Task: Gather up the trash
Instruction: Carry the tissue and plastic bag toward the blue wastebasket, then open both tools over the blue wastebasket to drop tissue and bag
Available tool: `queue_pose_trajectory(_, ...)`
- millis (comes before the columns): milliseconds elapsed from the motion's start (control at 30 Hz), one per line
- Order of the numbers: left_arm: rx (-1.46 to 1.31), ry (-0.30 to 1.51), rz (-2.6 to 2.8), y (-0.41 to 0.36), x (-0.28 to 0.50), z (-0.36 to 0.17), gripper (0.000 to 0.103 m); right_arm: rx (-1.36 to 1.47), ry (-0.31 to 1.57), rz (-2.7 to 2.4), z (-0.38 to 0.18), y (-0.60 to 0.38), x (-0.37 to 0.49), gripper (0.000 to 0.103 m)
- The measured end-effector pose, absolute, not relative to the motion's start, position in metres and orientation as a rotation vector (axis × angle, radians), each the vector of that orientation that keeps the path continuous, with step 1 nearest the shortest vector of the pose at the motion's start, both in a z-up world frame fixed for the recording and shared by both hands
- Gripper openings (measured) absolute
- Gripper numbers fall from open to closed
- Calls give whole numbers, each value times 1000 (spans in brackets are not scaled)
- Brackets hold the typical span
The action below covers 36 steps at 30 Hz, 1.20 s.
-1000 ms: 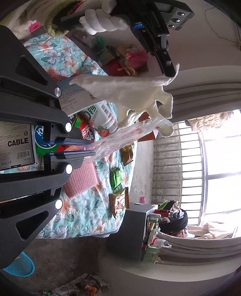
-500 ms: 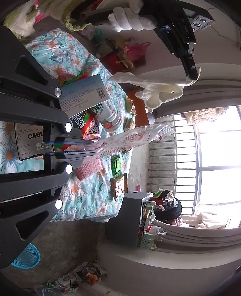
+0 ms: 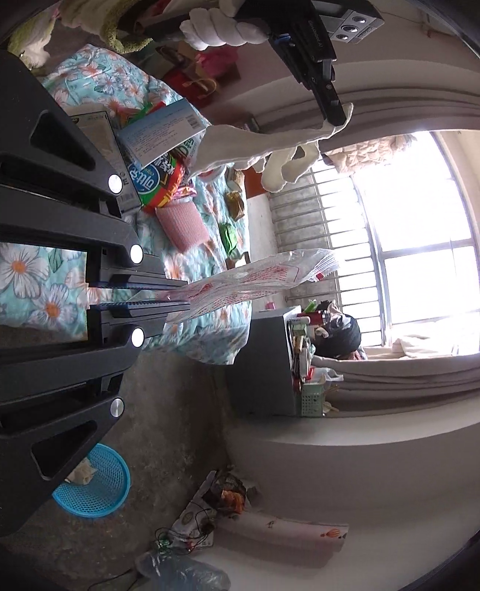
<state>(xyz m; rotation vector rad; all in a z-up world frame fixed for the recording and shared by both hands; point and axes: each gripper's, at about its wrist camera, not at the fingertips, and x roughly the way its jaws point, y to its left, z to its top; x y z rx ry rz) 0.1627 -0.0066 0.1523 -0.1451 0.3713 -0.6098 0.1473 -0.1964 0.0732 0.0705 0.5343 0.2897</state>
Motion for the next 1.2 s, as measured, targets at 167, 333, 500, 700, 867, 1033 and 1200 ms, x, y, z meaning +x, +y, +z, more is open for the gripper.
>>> queue_pose_trajectory(167,-66,440,-702,-72,177,142,1,105,537,144,62,-252,136,6)
queue_pose_trajectory(333,13,526,-809,-152,193,126,1,178,556,8,42,-313,128,6)
queue_pose_trajectory(500,82,618,-909,-238,208,103,1,266,604,-106,11,-371,128,6)
queue_pose_trajectory(700,169,742,-980,-336,233,56,1,414,689,-200,-39,-440,144,6)
queue_pose_trajectory(867,242,847,-993,-411,261,-7,1,549,770,-254,-91,-486,166,6)
queue_pose_trajectory(1033,296,940,-982,-470,290,-70,1,642,841,-286,-141,-514,193,6)
queue_pose_trajectory(1200,301,1018,-962,-510,316,-120,2,699,889,-335,-180,-538,222,6)
